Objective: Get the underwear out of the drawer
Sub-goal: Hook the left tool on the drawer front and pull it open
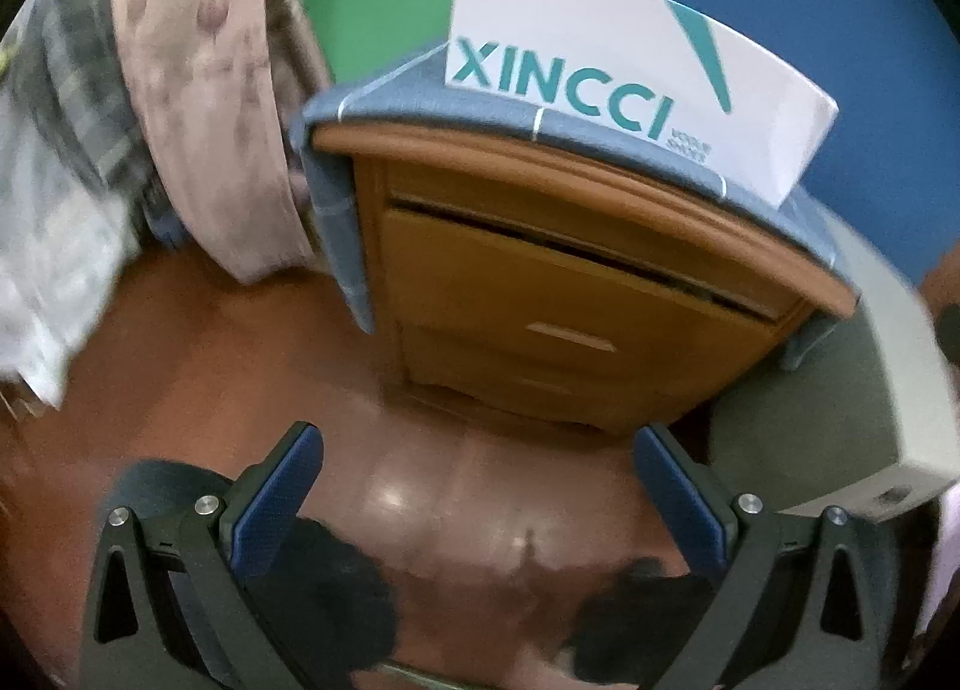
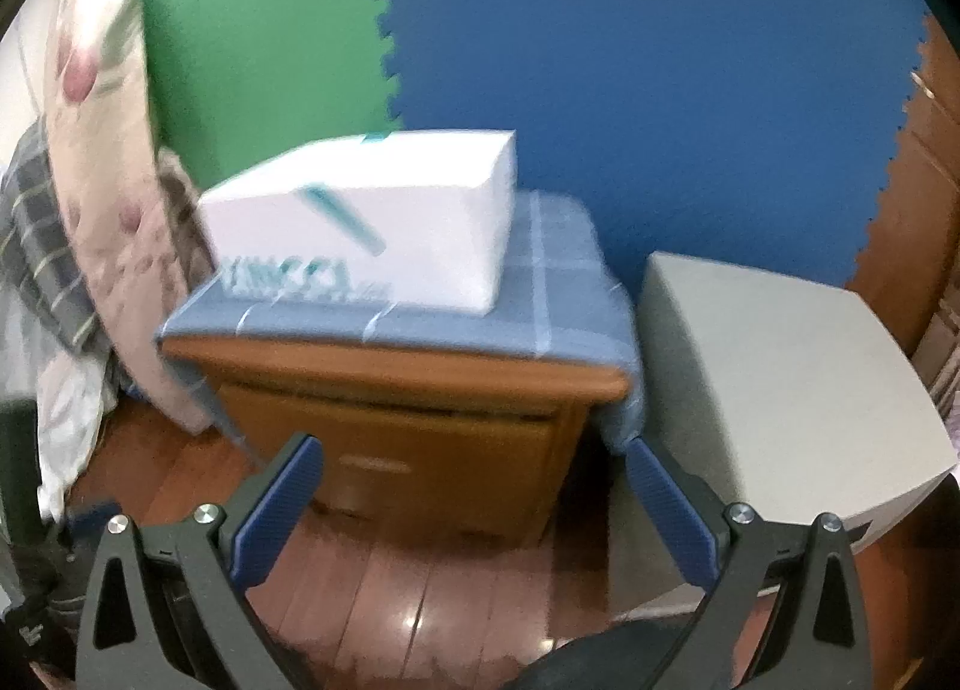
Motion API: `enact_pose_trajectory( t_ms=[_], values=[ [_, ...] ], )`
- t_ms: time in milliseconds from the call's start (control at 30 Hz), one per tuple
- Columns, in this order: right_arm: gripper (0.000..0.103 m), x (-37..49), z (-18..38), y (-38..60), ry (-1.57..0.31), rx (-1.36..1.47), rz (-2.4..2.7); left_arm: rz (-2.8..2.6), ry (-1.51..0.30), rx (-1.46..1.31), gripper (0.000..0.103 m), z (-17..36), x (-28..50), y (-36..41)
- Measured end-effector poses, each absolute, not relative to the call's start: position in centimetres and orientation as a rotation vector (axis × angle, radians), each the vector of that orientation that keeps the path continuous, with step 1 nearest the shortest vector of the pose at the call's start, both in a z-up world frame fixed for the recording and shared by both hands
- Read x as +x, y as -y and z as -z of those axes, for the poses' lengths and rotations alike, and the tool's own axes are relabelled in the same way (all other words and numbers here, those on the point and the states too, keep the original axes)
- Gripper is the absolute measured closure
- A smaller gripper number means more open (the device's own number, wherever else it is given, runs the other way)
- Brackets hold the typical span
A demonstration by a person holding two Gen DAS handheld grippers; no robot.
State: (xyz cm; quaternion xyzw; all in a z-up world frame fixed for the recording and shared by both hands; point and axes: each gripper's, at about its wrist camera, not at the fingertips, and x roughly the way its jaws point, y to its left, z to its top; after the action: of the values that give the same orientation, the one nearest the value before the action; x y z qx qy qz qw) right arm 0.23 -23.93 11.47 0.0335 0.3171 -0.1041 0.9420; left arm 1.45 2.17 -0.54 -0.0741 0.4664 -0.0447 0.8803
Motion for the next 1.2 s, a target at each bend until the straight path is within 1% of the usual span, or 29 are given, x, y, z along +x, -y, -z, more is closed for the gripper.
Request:
enact_pose_trajectory(
  t_ms=[200, 300, 367, 467, 600, 667, 1000, 1200],
  values=[
    [0.0, 0.4, -14.7, 33.0, -0.613, 0.1, 0.357, 0.078, -0.96, -0.347, 0.0, 1.8, 3.9, -2.7],
    [0.0, -0.5, -15.5, 36.7, -0.585, 0.084, 0.442, 0.093, -0.923, -0.48, 0.0, 3.1, 5.7, -2.8],
    [0.0, -0.8, -15.5, 38.8, -0.569, 0.072, 0.48, 0.088, -0.914, -0.52, 0.0, 3.9, 6.8, -2.3],
    [0.0, -0.6, -14.4, 41.4, -0.584, 0.064, 0.518, 0.082, -0.913, -0.562, 0.0, 5.7, 8.9, -1.6],
    [0.0, 0.3, -12.3, 44.0, -0.636, 0.076, 0.536, 0.084, -0.949, -0.755, 0.0, 8.7, 11.2, -2.1],
    [0.0, 0.8, -11.1, 44.7, -0.659, 0.07, 0.548, 0.07, -0.938, -0.777, 0.0, 9.5, 12.0, -2.1],
    [0.0, 4.8, -5.9, 46.0, -0.738, 0.051, 0.546, 0.035, -0.979, -0.86, 0.0, 11.4, 14.9, -2.5],
    [0.0, 6.8, -4.6, 46.1, -0.751, 0.026, 0.538, 0.09, -0.998, -1.001, 0.0, 13.2, 15.0, -2.9]
  ],
)
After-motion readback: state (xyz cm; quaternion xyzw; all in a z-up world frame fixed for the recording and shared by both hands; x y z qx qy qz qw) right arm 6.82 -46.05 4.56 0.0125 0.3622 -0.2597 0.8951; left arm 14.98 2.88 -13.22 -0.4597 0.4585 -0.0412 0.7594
